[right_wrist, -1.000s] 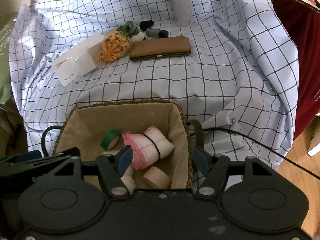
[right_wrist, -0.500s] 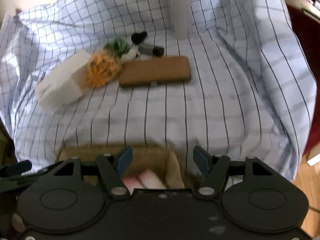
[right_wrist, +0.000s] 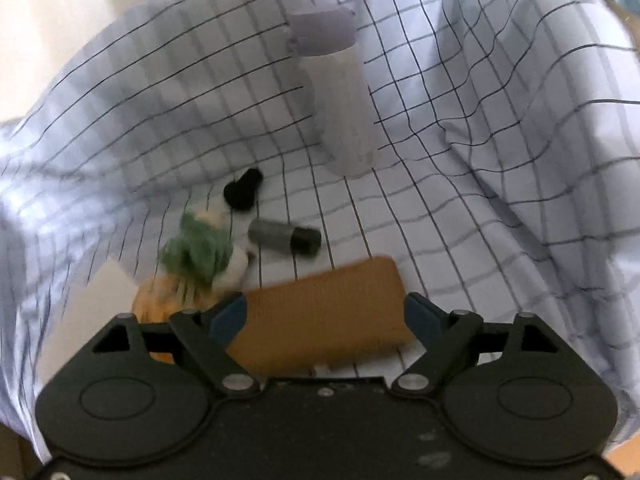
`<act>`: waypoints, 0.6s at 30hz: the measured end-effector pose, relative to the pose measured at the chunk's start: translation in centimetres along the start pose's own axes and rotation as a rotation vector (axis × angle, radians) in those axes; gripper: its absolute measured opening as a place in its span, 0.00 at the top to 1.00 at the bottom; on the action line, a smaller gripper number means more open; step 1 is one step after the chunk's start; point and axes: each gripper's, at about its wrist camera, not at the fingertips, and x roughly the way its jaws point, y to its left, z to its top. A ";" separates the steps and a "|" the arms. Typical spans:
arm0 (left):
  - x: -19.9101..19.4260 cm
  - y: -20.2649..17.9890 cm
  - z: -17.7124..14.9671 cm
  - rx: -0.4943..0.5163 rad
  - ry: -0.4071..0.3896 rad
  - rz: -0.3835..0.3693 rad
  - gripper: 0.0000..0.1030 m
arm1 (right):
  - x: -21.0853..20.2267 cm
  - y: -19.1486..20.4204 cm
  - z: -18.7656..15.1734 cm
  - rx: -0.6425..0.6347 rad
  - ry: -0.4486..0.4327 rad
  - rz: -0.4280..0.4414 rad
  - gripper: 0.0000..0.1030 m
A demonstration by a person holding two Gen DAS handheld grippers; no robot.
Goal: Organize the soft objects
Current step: 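Move both tools toward the grey cylinder and black cap, then grasp the grey cylinder with the right tool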
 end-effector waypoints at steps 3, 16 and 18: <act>0.6 0.2 0.3 0.006 0.007 -0.006 0.23 | 2.8 1.4 2.2 0.030 0.016 -0.027 0.16; 1.7 2.5 0.8 -0.013 0.014 -0.003 0.23 | 12.2 6.6 5.0 0.042 0.115 -0.143 0.23; 1.7 2.9 0.8 -0.017 0.013 0.004 0.23 | 13.0 6.8 4.9 0.045 0.123 -0.154 0.24</act>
